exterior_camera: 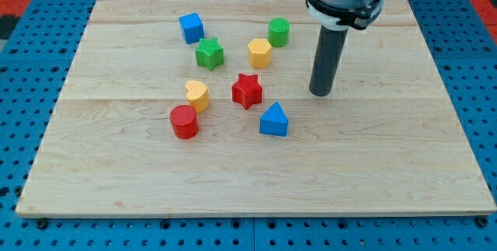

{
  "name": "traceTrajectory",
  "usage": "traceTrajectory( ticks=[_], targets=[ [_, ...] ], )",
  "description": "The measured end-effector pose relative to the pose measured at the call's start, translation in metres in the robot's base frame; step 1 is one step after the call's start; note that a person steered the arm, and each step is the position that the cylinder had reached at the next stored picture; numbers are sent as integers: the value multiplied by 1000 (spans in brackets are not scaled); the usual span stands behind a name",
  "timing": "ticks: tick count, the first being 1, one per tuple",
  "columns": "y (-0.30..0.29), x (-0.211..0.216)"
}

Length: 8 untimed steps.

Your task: Move the blue cube diagonal to the yellow heart

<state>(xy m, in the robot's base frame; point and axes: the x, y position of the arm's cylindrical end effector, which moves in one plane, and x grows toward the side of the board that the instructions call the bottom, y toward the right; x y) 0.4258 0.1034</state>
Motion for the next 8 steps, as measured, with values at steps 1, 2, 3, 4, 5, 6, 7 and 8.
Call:
traceTrajectory(
  ticks=[1, 2, 3, 4, 5, 6, 7, 8],
  targets=[
    [4, -5],
    [20, -9],
    [38, -40],
    [27, -132],
    [-4, -217],
    [-17, -233],
    [-100, -229],
    [-177, -228]
  ],
)
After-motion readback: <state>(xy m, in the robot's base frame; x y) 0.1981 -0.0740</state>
